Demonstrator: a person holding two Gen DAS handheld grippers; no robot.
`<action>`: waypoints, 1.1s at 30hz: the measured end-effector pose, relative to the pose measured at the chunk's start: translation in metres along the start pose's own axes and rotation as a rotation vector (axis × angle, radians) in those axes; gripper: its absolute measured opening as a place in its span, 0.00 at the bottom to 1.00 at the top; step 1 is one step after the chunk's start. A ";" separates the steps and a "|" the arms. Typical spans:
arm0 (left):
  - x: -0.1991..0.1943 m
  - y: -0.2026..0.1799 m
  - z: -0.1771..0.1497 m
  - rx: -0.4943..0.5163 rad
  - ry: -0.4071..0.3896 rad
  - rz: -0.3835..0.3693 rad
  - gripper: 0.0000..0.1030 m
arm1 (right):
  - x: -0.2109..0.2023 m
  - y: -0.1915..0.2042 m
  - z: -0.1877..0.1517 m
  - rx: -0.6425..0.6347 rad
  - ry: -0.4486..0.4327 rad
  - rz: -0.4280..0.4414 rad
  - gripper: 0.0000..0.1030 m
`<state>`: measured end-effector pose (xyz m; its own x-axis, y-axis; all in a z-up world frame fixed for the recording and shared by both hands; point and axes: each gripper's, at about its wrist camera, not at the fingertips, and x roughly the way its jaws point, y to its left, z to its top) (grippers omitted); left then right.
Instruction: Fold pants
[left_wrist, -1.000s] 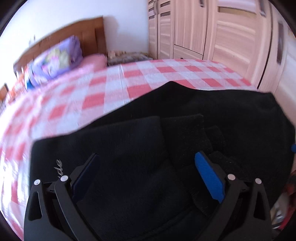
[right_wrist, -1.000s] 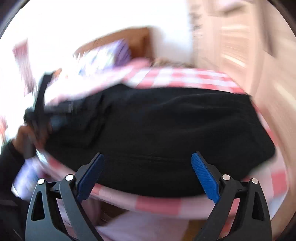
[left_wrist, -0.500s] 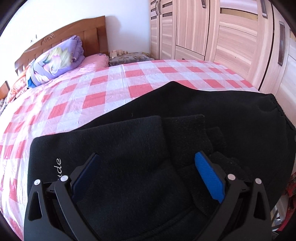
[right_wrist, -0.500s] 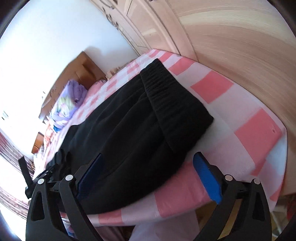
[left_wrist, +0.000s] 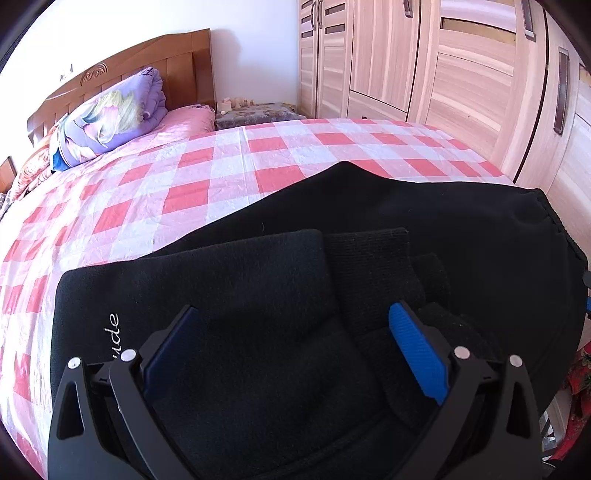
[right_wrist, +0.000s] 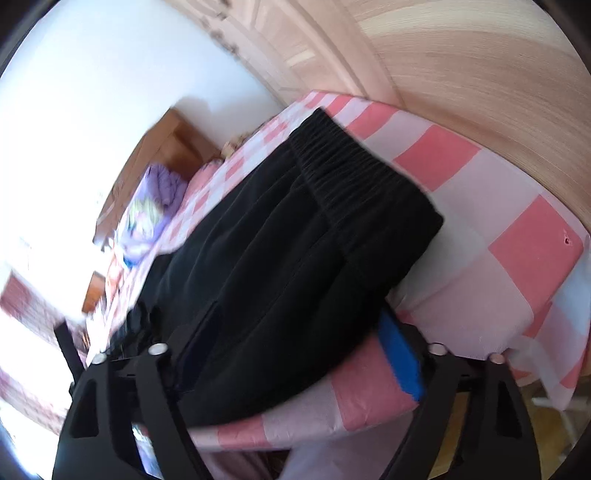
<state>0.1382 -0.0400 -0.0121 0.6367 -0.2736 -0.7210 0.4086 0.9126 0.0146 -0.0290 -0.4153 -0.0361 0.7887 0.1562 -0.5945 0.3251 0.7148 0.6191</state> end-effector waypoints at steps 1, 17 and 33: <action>0.000 0.000 0.000 -0.002 0.001 -0.001 0.99 | 0.001 -0.003 0.002 0.026 -0.014 0.001 0.59; -0.041 0.030 -0.001 -0.154 -0.081 -0.138 0.98 | -0.025 0.171 -0.017 -0.504 -0.340 0.016 0.19; -0.070 0.112 -0.054 -0.425 -0.028 -0.335 0.98 | 0.050 0.273 -0.166 -1.051 -0.039 0.027 0.13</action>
<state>0.1037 0.0974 0.0027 0.5367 -0.5736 -0.6189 0.2959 0.8148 -0.4985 0.0128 -0.0987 0.0179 0.8115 0.1722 -0.5584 -0.2941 0.9461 -0.1358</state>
